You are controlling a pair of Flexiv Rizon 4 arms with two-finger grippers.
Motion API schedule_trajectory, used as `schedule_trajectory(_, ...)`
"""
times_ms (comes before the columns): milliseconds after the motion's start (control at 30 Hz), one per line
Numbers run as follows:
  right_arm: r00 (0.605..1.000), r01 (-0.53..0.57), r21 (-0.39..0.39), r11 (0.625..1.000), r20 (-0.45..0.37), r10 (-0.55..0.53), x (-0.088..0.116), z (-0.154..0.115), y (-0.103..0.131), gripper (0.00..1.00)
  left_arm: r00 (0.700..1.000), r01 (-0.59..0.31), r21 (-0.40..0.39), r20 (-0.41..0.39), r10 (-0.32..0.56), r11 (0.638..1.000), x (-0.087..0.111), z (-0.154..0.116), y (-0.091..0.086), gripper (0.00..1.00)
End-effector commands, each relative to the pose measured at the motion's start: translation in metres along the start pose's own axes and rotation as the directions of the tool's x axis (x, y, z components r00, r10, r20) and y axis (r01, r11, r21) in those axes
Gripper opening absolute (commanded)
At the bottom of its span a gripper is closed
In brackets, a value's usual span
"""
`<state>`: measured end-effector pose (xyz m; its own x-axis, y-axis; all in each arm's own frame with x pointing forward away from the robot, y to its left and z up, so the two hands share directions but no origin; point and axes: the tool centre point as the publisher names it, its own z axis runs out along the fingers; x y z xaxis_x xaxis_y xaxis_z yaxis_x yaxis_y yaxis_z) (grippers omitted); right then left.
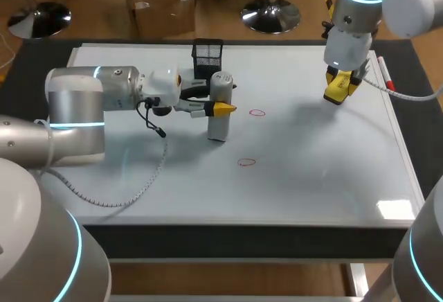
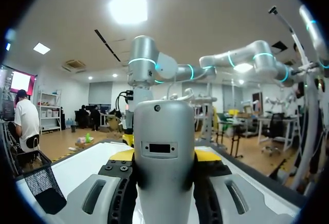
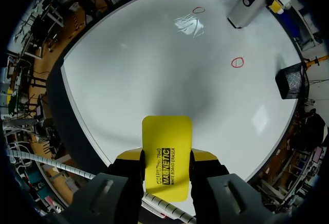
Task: Pick up the inspection probe, press it on each red-marked spot on the whiteboard one by one, put down the probe, pick up the eraser, and wipe off all the red marks.
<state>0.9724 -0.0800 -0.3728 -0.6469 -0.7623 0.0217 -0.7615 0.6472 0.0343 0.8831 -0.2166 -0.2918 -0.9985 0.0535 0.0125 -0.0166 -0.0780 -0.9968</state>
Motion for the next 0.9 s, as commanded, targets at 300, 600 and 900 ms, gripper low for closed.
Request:
schedule_trajectory(300, 1.0, 0.002, 0.002, 1.0, -0.002, -0.002, 0.001, -0.001, -0.001, 0.0, 1.0, 0.0, -0.048, -0.003, 0.0, 0.999, 0.001, -0.007, 0.006, 0.0)
schedule_trajectory(600, 1.0, 0.002, 0.002, 1.0, -0.002, -0.002, 0.001, -0.001, -0.001, 0.0, 1.0, -0.007, -0.055, -0.005, 0.007, 0.998, 0.002, -0.007, 0.004, 0.0)
schedule_trajectory(900, 1.0, 0.002, 0.002, 1.0, -0.002, -0.002, 0.001, -0.001, -0.001, 0.0, 1.0, -0.016, -0.048, -0.005, 0.015, 0.999, 0.006, -0.006, -0.005, 0.0)
